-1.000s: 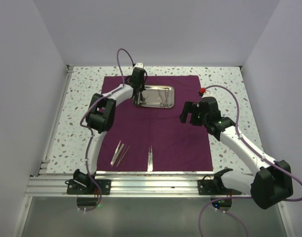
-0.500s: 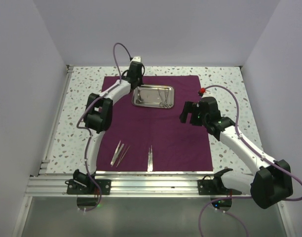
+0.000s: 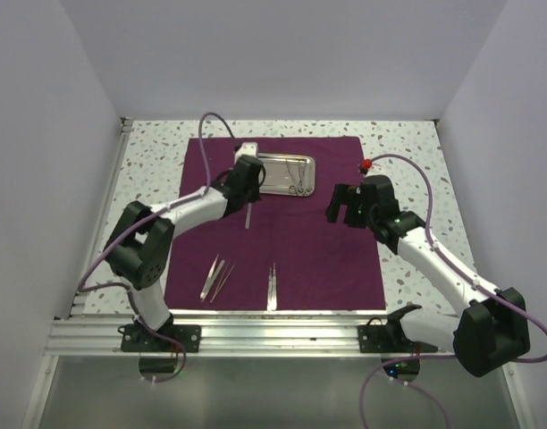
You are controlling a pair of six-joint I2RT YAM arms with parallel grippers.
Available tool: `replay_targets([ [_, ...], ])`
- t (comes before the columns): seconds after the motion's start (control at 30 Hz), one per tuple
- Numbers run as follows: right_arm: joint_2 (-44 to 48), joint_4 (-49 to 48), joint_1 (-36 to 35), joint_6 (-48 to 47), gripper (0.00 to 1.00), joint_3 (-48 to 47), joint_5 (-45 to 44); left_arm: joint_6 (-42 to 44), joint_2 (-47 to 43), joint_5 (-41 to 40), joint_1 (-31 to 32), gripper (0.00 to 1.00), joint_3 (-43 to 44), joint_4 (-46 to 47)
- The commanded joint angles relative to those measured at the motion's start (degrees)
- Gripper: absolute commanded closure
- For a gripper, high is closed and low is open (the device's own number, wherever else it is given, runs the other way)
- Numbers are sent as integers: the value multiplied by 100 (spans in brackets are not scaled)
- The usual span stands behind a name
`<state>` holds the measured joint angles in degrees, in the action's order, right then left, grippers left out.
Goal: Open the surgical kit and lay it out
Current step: Place the medical item in the surgical kit.
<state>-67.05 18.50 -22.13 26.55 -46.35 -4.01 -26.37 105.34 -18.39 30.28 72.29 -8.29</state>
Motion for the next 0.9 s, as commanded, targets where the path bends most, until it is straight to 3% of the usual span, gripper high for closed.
replay_targets([
  [0.0,113,-136,-19,17,3,-50,-109,-867,-689,-445,671,100,-1119,319],
  [0.23,139,-136,-28,17,2,-41,-205,-2143,-1436,-1438,2059,100,-2253,-146],
  [0.37,148,-119,-28,9,3,-41,-293,-2793,-1543,-1535,2630,100,-2579,-155],
  [0.5,148,-110,-19,0,2,-32,-381,-3689,-1385,-1720,3035,100,-2615,-462],
  [0.7,43,-162,-28,-9,3,-23,-399,-4139,-1253,-1879,3370,100,-2615,-691],
  [0.73,43,-189,-19,-18,3,-15,-364,-4113,-1288,-1879,3370,78,-2615,-700],
  [0.8,42,-321,-19,-79,3,3,-180,-4034,-1384,-1896,3379,48,-2615,-770],
  [0.83,43,-356,-28,-97,3,3,-136,-3990,-1541,-1913,3379,26,-2615,-788],
  [0.87,51,-373,-37,-114,3,-23,-118,-3973,-1638,-1983,3379,18,-2624,-849],
])
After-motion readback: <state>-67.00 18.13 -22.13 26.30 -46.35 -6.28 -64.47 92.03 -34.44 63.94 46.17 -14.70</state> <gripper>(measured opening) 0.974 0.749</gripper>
